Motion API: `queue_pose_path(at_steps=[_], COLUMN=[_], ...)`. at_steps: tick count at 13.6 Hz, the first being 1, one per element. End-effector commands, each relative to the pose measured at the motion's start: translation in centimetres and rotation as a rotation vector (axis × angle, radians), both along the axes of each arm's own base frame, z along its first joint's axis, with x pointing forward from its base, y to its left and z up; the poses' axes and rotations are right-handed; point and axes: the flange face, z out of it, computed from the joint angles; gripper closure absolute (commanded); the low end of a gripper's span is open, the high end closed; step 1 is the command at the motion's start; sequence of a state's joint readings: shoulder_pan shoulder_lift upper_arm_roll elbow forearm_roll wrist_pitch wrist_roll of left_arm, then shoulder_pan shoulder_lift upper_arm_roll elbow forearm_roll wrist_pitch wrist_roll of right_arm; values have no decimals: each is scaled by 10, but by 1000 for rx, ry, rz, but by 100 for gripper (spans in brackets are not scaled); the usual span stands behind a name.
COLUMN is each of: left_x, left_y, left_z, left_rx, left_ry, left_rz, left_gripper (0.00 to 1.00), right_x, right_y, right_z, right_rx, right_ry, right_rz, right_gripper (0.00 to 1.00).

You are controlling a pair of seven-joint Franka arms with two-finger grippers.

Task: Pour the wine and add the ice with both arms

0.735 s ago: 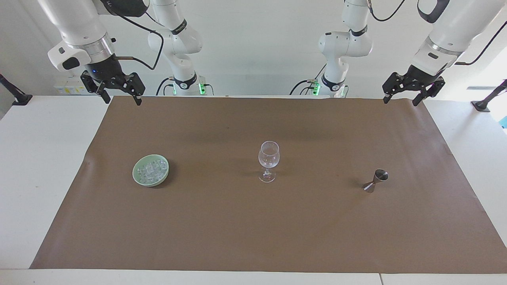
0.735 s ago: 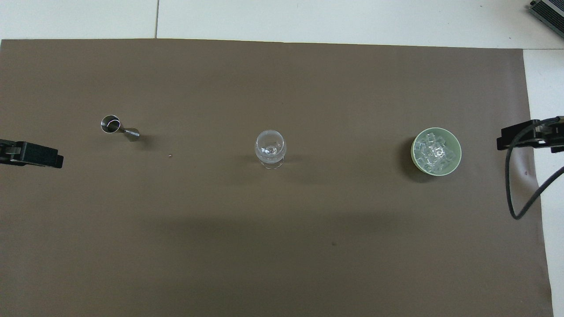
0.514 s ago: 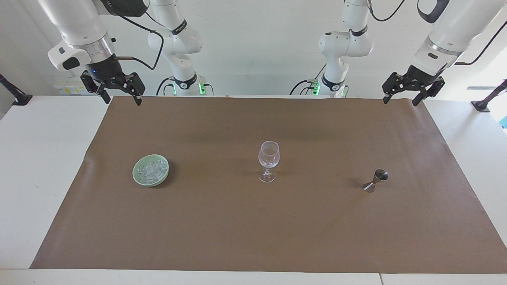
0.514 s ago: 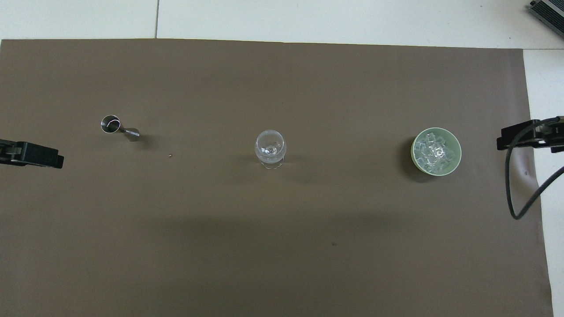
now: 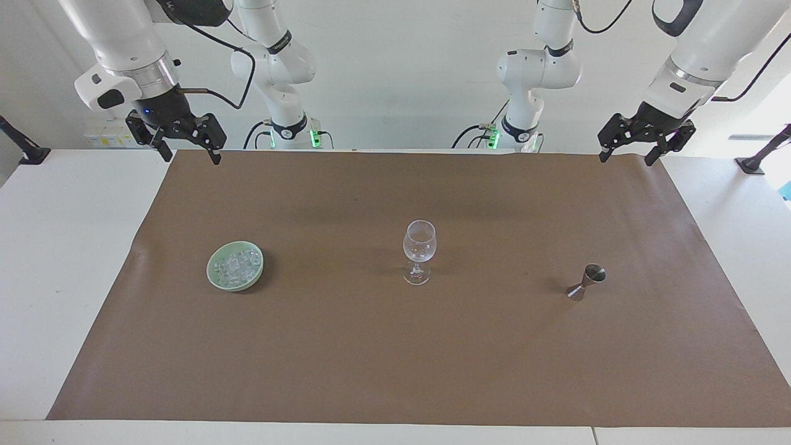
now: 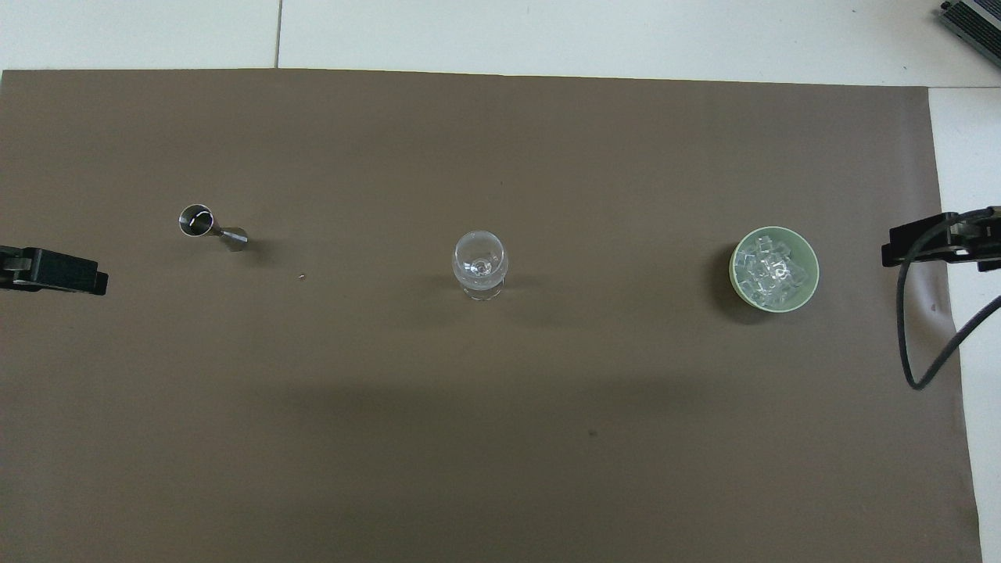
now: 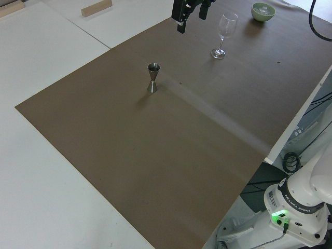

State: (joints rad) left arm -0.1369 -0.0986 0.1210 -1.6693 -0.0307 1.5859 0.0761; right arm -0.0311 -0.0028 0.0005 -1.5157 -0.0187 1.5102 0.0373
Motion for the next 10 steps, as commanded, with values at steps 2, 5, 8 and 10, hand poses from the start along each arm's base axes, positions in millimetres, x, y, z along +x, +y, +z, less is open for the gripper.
queue_pose_path(at_steps=[2, 5, 8, 10], left_x=[-4, 5, 4, -5], left_y=[13, 23, 31, 31], left_z=[-32, -51, -66, -78], left_rx=[5, 1, -18, -38], left_ry=[-33, -56, -57, -14], left_rz=[88, 143, 289, 455], left_gripper=[0, 0, 0, 0], right_x=[-5, -5, -5, -5], right_y=[1, 1, 1, 1], right_z=[1, 1, 1, 1], right_rx=[17, 17, 17, 17], right_ry=[0, 0, 0, 0], right_rz=[3, 3, 3, 3], right_gripper=[0, 0, 0, 0])
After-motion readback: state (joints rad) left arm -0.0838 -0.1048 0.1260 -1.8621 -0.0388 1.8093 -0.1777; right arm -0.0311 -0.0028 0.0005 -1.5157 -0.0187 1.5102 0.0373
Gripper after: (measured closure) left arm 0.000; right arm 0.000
